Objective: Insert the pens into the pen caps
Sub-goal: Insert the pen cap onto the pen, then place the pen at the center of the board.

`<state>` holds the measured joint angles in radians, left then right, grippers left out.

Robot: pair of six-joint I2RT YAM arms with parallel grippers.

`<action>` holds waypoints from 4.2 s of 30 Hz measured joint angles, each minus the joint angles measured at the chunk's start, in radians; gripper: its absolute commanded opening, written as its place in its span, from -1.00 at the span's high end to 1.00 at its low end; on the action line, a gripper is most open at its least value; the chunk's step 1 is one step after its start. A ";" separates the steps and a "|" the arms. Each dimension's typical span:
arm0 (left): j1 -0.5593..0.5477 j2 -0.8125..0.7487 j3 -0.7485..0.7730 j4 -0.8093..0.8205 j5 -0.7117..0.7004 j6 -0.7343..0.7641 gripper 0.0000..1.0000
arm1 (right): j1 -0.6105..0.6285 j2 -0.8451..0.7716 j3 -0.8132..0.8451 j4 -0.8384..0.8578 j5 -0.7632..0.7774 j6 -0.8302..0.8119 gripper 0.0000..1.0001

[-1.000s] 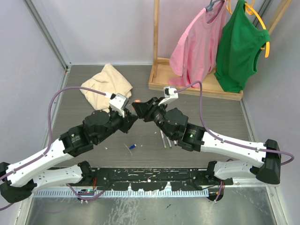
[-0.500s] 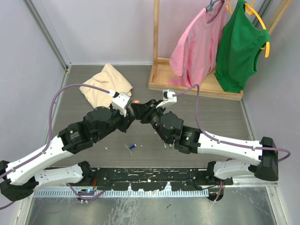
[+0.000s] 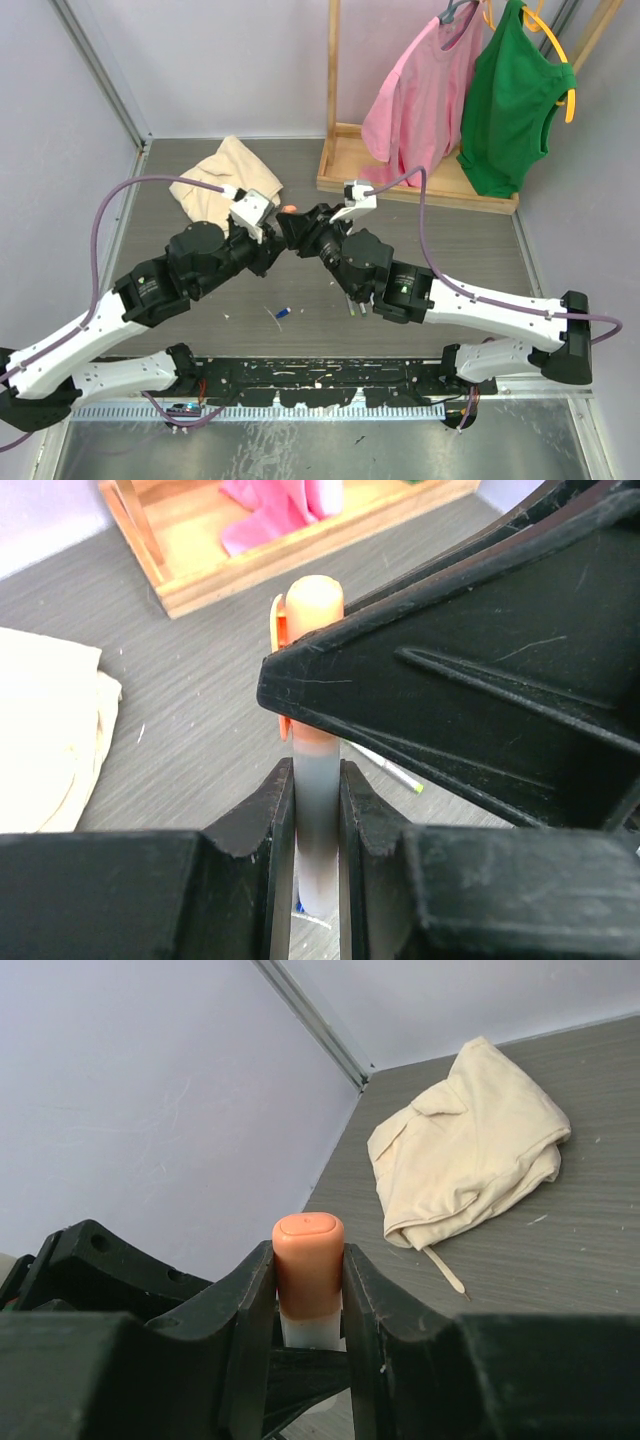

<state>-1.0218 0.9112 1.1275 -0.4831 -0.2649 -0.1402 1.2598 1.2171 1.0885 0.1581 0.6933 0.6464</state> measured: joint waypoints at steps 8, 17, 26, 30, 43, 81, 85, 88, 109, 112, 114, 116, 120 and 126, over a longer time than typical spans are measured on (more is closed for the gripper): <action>0.011 -0.060 0.000 0.095 0.051 -0.014 0.41 | -0.039 0.002 0.152 -0.115 -0.131 -0.073 1.00; 0.011 -0.073 -0.012 0.143 0.132 -0.041 0.20 | -0.056 -0.009 0.179 -0.186 -0.206 -0.085 1.00; 0.008 -0.126 -0.075 0.133 0.182 -0.092 -0.01 | -0.093 -0.050 0.113 -0.320 -0.176 -0.095 1.00; 0.008 -0.183 -0.118 0.089 0.140 -0.126 -0.02 | -0.119 -0.051 0.055 -0.404 -0.138 -0.095 1.00; 0.375 -0.153 -0.172 -0.162 0.134 -0.223 0.00 | -0.135 0.093 -0.016 -0.589 -0.131 -0.064 0.99; 0.466 -0.347 -0.333 -0.258 0.218 -0.219 -0.07 | -0.306 0.595 0.055 -0.708 -0.314 -0.031 0.38; 0.466 -0.347 -0.333 -0.259 0.218 -0.219 -0.07 | -0.307 0.596 0.055 -0.703 -0.315 -0.031 0.23; 0.466 -0.346 -0.333 -0.259 0.218 -0.219 -0.07 | -0.307 0.595 0.055 -0.701 -0.319 -0.031 0.13; 0.467 -0.333 -0.336 -0.258 0.229 -0.219 -0.08 | -0.342 0.333 0.105 -0.697 -0.432 -0.226 -0.01; 0.467 -0.334 -0.337 -0.258 0.229 -0.219 -0.07 | -0.346 0.324 0.105 -0.677 -0.543 -0.332 -0.02; 0.467 -0.336 -0.338 -0.258 0.228 -0.219 -0.08 | -0.345 0.325 0.105 -0.674 -0.575 -0.368 -0.02; 0.467 -0.339 -0.339 -0.258 0.228 -0.219 -0.08 | -0.343 0.328 0.105 -0.674 -0.574 -0.388 -0.02; 0.467 -0.341 -0.339 -0.258 0.229 -0.219 -0.08 | -0.366 0.362 0.120 -0.689 -0.503 -0.385 -0.03; 0.467 -0.343 -0.339 -0.267 0.229 -0.219 -0.08 | -0.497 0.431 0.139 -0.698 -0.384 -0.235 -0.06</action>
<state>-0.5549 0.5686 0.7887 -0.7498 -0.0364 -0.3588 0.7631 1.6478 1.2274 -0.5396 0.3096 0.4114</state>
